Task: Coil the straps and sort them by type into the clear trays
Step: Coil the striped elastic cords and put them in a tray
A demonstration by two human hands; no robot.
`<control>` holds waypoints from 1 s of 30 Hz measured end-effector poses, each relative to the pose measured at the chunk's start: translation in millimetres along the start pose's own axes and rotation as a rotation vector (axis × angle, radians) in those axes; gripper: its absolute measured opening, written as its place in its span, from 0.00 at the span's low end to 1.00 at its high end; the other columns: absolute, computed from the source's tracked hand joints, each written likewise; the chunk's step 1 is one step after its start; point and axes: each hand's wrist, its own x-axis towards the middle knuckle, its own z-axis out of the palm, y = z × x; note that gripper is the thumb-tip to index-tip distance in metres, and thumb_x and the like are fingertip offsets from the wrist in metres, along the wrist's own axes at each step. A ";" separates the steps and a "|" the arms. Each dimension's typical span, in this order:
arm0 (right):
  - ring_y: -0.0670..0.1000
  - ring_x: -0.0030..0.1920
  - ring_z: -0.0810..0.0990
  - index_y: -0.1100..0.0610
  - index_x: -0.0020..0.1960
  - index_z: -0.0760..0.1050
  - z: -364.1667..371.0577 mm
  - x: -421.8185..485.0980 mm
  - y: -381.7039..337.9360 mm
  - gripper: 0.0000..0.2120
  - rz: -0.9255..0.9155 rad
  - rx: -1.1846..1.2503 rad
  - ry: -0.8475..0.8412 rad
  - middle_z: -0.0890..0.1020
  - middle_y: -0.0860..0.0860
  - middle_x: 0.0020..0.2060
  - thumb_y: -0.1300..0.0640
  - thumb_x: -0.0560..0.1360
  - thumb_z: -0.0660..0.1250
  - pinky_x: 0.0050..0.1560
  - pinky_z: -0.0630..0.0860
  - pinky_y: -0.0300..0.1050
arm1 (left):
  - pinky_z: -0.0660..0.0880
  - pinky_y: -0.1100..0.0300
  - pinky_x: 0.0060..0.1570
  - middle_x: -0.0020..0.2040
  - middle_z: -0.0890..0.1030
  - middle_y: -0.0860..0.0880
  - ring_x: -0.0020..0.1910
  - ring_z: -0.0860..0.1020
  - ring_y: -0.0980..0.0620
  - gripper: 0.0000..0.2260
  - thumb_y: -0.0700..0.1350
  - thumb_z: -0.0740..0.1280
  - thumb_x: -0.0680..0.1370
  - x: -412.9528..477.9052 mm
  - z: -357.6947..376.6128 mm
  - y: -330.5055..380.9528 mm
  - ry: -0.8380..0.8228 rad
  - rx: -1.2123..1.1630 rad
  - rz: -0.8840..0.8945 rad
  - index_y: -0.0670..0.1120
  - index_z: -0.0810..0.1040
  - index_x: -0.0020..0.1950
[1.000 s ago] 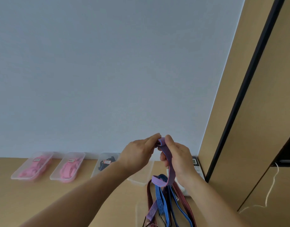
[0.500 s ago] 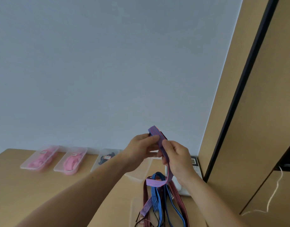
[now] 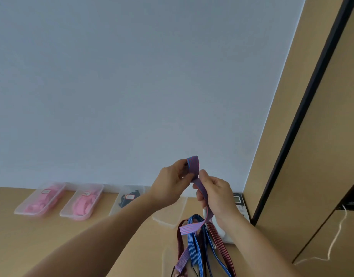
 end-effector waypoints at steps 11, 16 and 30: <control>0.50 0.24 0.71 0.62 0.39 0.82 36.8 18.4 -9.4 0.28 0.044 0.014 0.101 0.78 0.54 0.26 0.37 0.76 0.63 0.25 0.68 0.39 | 0.68 0.60 0.27 0.46 0.79 0.52 0.32 0.68 0.52 0.19 0.32 0.62 0.75 21.4 -27.8 -42.6 -0.030 0.496 0.534 0.44 0.77 0.63; 0.49 0.26 0.73 0.61 0.41 0.81 50.9 23.9 -6.1 0.22 -0.004 0.003 0.153 0.80 0.53 0.28 0.43 0.77 0.65 0.27 0.70 0.41 | 0.78 0.62 0.50 0.70 0.76 0.48 0.56 0.81 0.53 0.27 0.28 0.62 0.74 30.7 -37.2 -68.1 -0.017 0.333 0.478 0.47 0.74 0.72; 0.49 0.23 0.71 0.59 0.34 0.79 59.4 28.9 -8.2 0.15 -0.088 -0.071 0.217 0.81 0.56 0.27 0.50 0.74 0.71 0.27 0.70 0.41 | 0.77 0.46 0.57 0.51 0.83 0.38 0.47 0.80 0.42 0.09 0.41 0.66 0.80 45.2 -41.7 -55.8 -0.345 -0.955 -0.329 0.38 0.82 0.55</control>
